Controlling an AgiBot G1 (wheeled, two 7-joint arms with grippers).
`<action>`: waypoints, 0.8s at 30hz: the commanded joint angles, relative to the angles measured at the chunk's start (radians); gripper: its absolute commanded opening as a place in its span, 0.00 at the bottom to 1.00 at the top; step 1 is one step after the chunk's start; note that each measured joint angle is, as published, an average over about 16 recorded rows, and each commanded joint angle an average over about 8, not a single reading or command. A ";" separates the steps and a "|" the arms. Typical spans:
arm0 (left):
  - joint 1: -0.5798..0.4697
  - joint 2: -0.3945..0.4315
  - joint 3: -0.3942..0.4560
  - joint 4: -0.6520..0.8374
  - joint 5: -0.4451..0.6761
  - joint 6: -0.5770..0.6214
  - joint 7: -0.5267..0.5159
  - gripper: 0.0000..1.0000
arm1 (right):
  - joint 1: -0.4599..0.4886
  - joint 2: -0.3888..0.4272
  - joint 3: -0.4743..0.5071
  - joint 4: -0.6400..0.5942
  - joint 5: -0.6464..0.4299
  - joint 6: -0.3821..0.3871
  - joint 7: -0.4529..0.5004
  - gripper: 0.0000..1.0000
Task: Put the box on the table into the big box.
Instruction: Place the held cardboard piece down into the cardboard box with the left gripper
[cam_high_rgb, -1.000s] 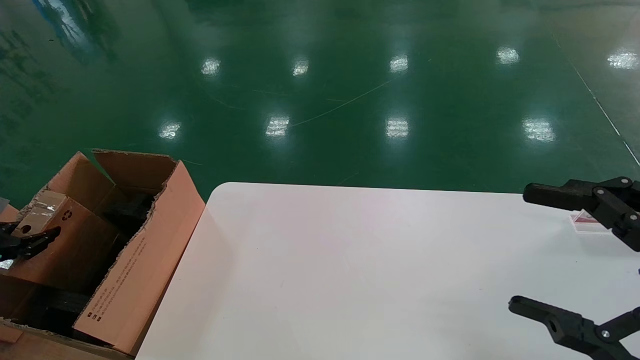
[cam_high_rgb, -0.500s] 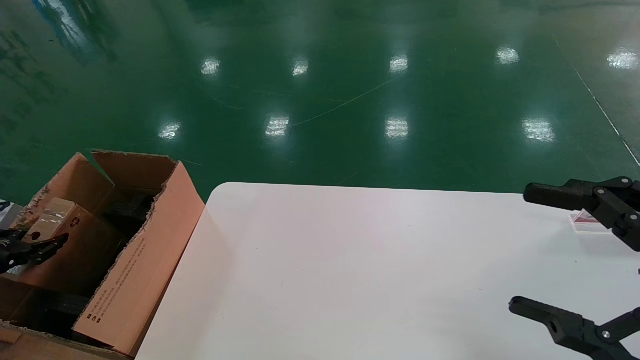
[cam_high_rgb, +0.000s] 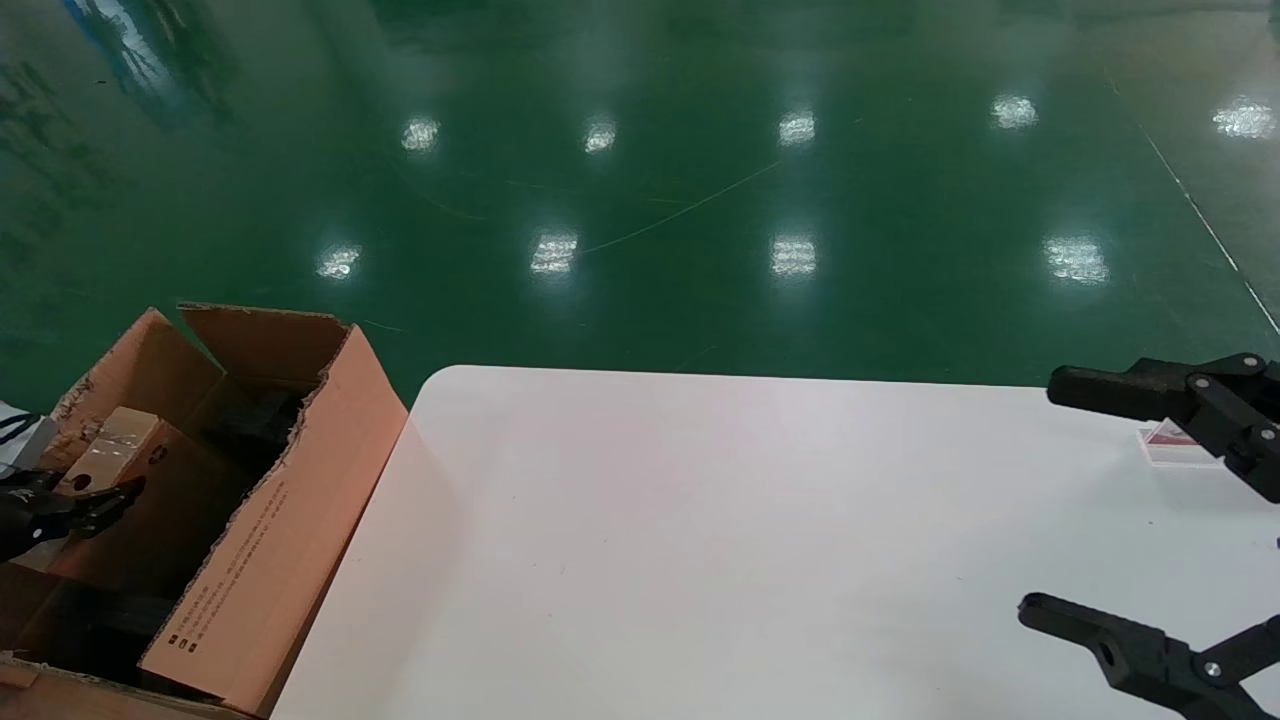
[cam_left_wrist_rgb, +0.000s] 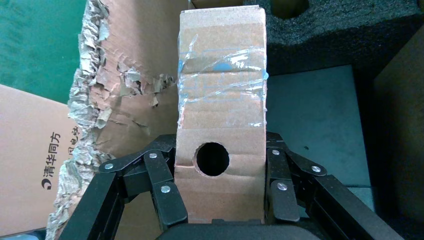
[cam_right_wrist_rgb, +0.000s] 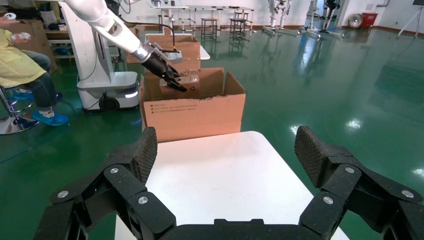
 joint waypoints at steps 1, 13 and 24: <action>0.009 0.003 -0.003 -0.004 -0.002 -0.004 -0.004 0.32 | 0.000 0.000 0.000 0.000 0.000 0.000 0.000 1.00; 0.025 -0.001 -0.001 -0.059 0.004 -0.011 -0.051 1.00 | 0.000 0.000 0.000 0.000 0.000 0.000 0.000 1.00; 0.039 -0.012 0.003 -0.091 0.009 -0.021 -0.083 1.00 | 0.000 0.000 0.000 0.000 0.000 0.000 0.000 1.00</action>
